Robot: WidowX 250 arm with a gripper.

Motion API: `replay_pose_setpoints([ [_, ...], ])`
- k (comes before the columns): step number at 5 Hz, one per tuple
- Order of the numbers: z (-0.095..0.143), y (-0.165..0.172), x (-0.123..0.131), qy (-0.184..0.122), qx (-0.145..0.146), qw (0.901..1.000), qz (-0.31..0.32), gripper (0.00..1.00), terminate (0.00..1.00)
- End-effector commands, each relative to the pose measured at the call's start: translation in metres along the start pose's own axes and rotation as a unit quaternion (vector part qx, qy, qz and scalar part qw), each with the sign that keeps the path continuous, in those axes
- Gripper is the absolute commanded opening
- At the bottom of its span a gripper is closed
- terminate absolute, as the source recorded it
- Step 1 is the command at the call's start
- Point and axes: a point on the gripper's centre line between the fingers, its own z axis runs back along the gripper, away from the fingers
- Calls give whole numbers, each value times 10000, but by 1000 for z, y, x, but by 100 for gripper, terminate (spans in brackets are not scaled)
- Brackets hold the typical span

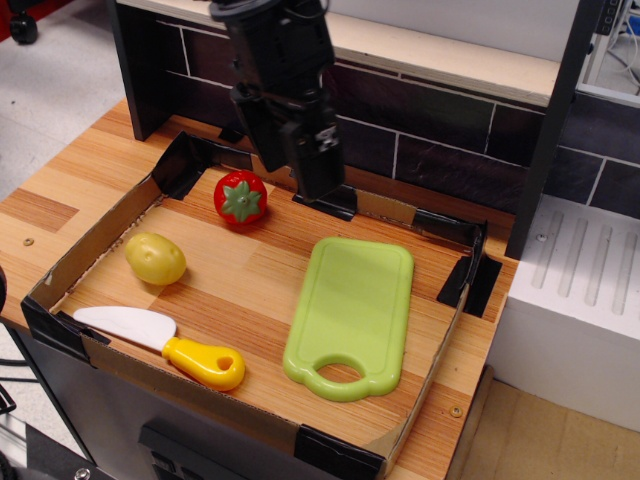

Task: Put knife on cutting board

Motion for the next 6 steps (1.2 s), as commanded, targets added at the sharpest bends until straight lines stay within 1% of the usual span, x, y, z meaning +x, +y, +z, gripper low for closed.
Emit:
replay_pose_setpoints([
  [1,1,-2,-22,680,-118,9722,-2239,100,0],
  [2,-9,-1,-32,662,28,9572,-2816,100,0],
  [3,-22,-2,-47,511,36,9529,-2989,100,0],
  [4,-30,2,-59,442,138,9493,-3111,100,0],
  [5,-34,8,-68,349,139,9358,-3506,100,0],
  [6,-40,14,-68,505,7,9203,-3880,100,0],
])
